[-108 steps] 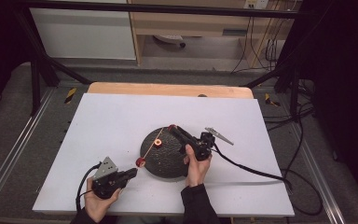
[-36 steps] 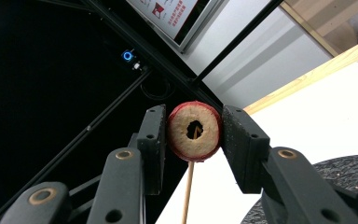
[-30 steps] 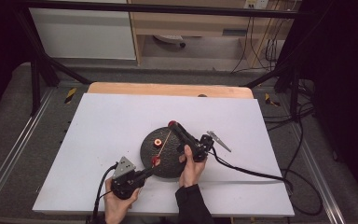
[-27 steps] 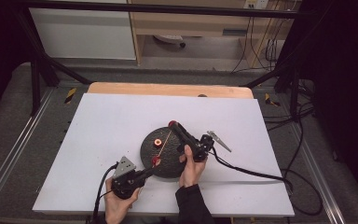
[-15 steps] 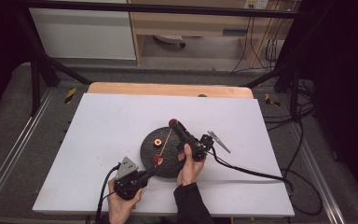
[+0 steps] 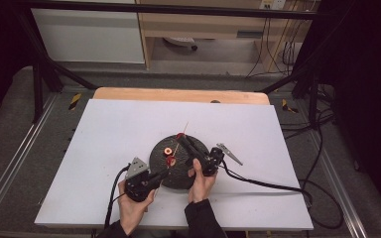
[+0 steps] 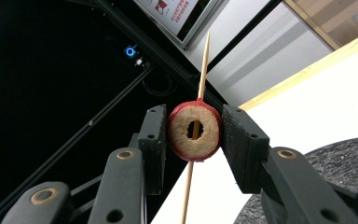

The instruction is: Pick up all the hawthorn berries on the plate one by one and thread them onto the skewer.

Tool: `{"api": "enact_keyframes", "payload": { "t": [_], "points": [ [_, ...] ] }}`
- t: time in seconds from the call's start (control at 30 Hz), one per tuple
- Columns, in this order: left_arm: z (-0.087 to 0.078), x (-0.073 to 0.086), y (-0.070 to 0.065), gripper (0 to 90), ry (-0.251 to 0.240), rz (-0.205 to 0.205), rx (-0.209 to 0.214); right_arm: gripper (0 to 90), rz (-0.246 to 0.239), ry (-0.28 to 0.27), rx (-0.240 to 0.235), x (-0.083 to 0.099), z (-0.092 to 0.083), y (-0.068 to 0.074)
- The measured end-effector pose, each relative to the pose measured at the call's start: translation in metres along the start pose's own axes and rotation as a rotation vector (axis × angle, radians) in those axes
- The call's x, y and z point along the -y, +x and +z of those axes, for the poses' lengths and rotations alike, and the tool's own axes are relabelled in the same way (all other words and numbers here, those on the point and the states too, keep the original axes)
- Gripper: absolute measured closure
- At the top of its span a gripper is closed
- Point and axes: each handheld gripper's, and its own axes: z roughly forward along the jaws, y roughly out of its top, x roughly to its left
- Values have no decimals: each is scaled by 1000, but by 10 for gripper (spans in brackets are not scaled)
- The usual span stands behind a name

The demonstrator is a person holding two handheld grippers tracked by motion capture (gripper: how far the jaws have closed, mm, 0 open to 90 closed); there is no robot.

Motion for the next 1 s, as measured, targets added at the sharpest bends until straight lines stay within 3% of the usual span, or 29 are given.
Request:
{"api": "enact_keyframes", "payload": {
  "t": [0.3,0.7,1.0],
  "points": [
    [6,-10,4,885,7,30,9,620,-31,37,-2,7,-6,2],
    [7,-10,9,884,12,38,41,612,-69,84,11,11,-11,5],
    [-6,-7,23,885,25,59,26,433,-186,159,45,-5,-16,10]
  ]
}}
